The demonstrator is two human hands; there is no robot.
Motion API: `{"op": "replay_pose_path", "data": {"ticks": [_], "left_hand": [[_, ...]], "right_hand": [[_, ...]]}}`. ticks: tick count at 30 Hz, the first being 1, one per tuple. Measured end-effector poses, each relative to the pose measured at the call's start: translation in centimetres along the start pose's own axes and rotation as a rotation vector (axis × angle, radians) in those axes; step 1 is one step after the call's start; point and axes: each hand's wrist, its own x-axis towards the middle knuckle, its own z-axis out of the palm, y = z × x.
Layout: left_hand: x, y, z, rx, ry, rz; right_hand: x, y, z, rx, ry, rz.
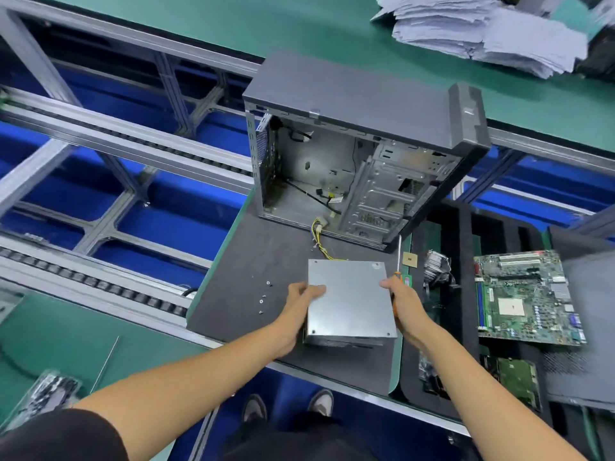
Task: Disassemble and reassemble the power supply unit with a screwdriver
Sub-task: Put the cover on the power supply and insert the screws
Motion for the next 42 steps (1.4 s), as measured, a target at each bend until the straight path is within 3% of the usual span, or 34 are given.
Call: {"op": "replay_pose_path", "data": {"ticks": [5,16,26,42], "left_hand": [[1.0,0.1,-0.1,0.069,0.005,0.041],[2.3,0.6,-1.3,0.154,-0.05,0.082],[2.5,0.6,-0.7,0.083,-0.06,0.088],[3.1,-0.8,-0.9,0.167,-0.064,0.099]], "right_hand": [[0.6,0.8,-0.1,0.01,0.103,-0.02],[0.4,-0.4,-0.3,-0.028,0.077,0.001],[0.7,-1.0,-0.6,-0.043,0.127,-0.067],[1.5,1.9,-0.6,-0.006,0.149,-0.053]]}}
